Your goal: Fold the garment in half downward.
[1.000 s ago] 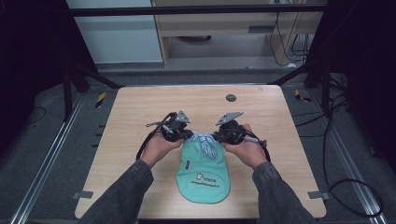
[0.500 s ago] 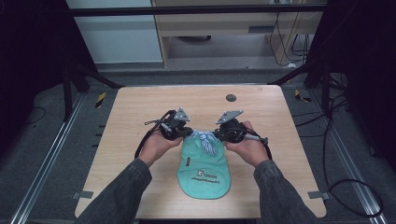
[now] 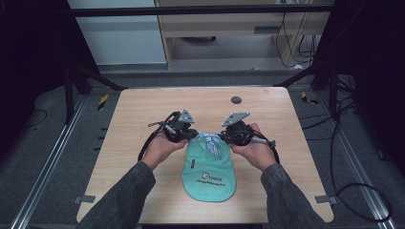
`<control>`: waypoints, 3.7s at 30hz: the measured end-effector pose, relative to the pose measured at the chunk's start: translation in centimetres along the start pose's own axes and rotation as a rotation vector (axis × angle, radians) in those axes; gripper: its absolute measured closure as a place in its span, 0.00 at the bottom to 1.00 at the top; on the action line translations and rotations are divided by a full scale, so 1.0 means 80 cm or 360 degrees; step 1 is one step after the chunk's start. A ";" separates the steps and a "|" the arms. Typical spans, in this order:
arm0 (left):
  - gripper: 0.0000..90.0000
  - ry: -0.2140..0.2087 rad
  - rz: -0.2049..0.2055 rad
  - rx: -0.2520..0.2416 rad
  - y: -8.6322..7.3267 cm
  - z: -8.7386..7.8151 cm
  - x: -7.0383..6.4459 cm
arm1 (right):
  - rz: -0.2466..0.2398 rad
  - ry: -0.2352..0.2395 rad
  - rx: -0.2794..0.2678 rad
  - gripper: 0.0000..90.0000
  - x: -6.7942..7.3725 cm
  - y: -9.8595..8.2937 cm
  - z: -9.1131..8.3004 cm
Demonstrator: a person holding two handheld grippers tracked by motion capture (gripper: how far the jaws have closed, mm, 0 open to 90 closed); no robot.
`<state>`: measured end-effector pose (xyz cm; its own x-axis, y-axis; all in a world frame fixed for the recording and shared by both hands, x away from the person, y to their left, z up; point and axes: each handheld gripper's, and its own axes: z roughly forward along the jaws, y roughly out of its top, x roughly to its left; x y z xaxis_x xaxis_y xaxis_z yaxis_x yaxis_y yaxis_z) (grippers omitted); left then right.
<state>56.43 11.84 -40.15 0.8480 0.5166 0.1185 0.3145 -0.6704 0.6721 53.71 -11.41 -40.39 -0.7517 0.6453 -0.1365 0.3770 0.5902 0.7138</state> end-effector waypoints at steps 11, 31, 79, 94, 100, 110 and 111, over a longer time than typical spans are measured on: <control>0.95 0.0019 0.0017 0.0017 0.001 -0.005 0.002 | -0.0003 -0.0002 0.0026 0.95 -0.005 0.004 -0.006; 0.95 0.0037 0.0013 -0.0032 0.010 -0.010 0.005 | -0.0017 -0.0031 0.0027 1.00 -0.008 0.010 -0.007; 0.95 0.0123 0.0106 -0.0054 0.044 -0.008 -0.002 | 0.0002 -0.0136 -0.0043 1.00 -0.023 0.007 -0.020; 0.94 0.0107 0.0086 -0.0111 0.018 -0.012 -0.011 | -0.0065 -0.0108 -0.0059 1.00 0.001 0.005 -0.023; 0.94 0.0104 0.0084 -0.0105 0.016 -0.007 -0.009 | -0.0071 -0.0115 -0.0039 1.00 0.000 0.003 -0.021; 0.94 0.0072 0.0129 -0.0123 0.012 -0.011 -0.020 | -0.0051 -0.0109 -0.0060 1.00 -0.001 -0.005 -0.031; 0.94 0.0069 0.0140 -0.0119 0.010 -0.011 -0.022 | -0.0053 -0.0107 -0.0060 1.00 0.001 -0.008 -0.031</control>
<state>54.78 10.86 -39.17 0.8511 0.4813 0.2098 0.2057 -0.6733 0.7101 52.06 -12.93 -39.16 -0.7250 0.6574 -0.2052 0.3309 0.5938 0.7334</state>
